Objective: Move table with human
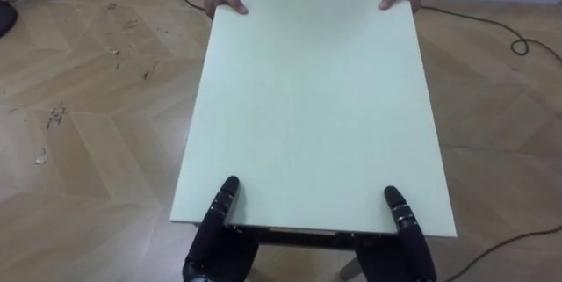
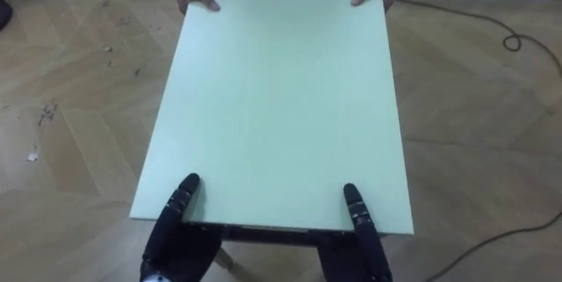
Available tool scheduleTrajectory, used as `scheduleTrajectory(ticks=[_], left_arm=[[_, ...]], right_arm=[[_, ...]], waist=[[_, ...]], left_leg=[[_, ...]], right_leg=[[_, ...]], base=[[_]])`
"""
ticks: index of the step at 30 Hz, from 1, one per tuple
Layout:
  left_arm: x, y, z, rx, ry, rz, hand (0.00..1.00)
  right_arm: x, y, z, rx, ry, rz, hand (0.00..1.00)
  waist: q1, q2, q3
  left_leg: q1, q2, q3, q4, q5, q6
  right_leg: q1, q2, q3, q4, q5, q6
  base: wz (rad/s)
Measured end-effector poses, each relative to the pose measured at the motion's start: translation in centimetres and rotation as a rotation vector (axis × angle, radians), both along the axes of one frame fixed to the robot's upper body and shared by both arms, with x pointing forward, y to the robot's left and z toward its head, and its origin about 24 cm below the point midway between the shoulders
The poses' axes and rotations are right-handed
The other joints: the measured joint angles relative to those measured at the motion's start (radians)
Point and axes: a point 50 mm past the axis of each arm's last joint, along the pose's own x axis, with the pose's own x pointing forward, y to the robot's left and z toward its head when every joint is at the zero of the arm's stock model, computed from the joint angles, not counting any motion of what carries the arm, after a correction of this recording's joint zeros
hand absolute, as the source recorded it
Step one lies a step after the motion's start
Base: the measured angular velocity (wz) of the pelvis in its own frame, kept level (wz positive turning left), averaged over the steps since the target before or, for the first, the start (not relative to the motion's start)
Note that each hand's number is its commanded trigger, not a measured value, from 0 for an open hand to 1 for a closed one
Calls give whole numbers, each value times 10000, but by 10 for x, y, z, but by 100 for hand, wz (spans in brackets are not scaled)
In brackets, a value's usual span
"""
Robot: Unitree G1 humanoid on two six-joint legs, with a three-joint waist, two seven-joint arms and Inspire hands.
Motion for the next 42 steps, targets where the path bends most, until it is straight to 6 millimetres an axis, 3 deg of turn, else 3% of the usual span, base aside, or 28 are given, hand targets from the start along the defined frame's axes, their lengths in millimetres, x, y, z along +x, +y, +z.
scheduleTrajectory(ticks=[4, 9, 18, 23, 29, 37, 42], left_arm=[[0, 0, 1, 8, -35, 28, 100], [1, 1, 1, 48, -74, 115, 100], [1, 2, 2, 78, -125, 135, 100], [1, 0, 2, 14, -138, 186, 100], [2, 1, 3, 39, -162, 180, 100], [3, 1, 3, 53, -178, 123, 100], [5, 0, 3, 122, -160, -105, 100]], right_arm=[[1, 1, 0, -36, -49, -24, 100], [1, 1, 1, -112, -83, -18, 100], [2, 2, 1, -117, -114, -6, 100], [4, 1, 2, -146, -149, 16, 100], [5, 0, 3, -183, -189, 57, 100], [5, 1, 3, -195, -165, 51, 100], [1, 2, 1, -54, -28, -173, 100]], waist=[[240, -10, -5], [246, -53, -24], [223, -81, -26], [173, -77, -24], [-275, 92, -24], [-266, 257, 33], [-398, 267, 35]], left_leg=[[-32, 97, 260, -98, 23, 39], [-66, 138, 259, -280, 103, 94], [-73, 162, 104, -297, 93, 74], [-130, 189, 29, -267, 75, 44], [-271, 106, -496, -286, 80, 50], [-211, 61, -650, -311, 84, 59], [-240, -293, -1379, -216, 74, 114]], right_leg=[[-22, 234, 203, -458, 323, 13], [114, 436, 166, -1034, 622, 54], [182, 617, 528, -1189, 666, 98], [255, 567, 441, -1213, 599, 86], [428, 484, -10, -1349, 532, 158], [407, 343, -69, -983, 453, 228], [354, -114, -111, -94, -141, 387]], base=[[-20], [-1], [2], [5], [23], [8], [38]])
